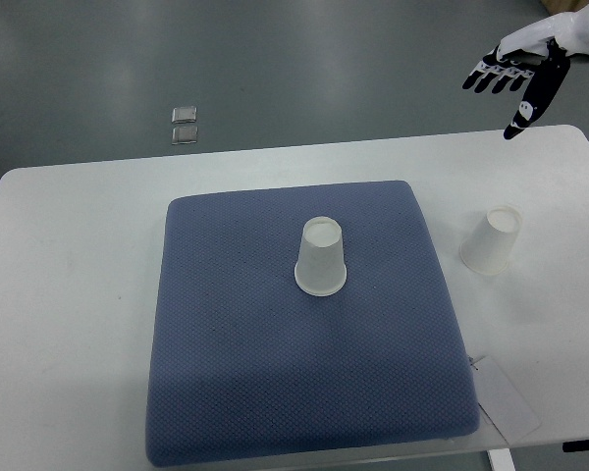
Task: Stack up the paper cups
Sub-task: 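Raise the right hand and move it above the loose white paper cup, then lower the right hand onto the loose cup and close fingers around it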
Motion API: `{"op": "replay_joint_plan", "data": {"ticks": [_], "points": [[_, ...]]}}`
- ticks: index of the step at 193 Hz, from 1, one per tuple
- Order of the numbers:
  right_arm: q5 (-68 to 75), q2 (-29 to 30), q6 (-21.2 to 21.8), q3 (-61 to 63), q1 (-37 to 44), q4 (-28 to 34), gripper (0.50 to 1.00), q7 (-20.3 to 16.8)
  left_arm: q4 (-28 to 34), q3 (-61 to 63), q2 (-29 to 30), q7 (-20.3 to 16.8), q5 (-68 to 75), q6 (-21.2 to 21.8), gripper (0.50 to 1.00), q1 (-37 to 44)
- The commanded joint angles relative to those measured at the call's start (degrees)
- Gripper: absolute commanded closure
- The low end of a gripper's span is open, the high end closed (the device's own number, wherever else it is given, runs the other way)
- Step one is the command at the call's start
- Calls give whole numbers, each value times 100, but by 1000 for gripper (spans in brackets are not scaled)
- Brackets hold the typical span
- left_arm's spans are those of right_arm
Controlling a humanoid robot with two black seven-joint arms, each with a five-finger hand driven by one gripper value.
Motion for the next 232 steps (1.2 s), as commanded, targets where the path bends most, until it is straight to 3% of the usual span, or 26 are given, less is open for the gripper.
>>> {"op": "replay_joint_plan", "data": {"ticks": [1, 35, 127, 232], "points": [[-23, 252, 0, -667, 760, 240, 574, 1, -12, 1, -1, 1, -1, 0, 500, -3], [-23, 428, 0, -843, 944, 293, 574, -8, -30, 1, -1, 1, -10, 0, 500, -3], [-23, 182, 0, -887, 1058, 680, 574, 1, -21, 1, -1, 1, -10, 0, 500, -3], [-436, 41, 0, -887, -295, 627, 585, 36, 32, 1, -1, 1, -19, 9, 500, -3]]}}
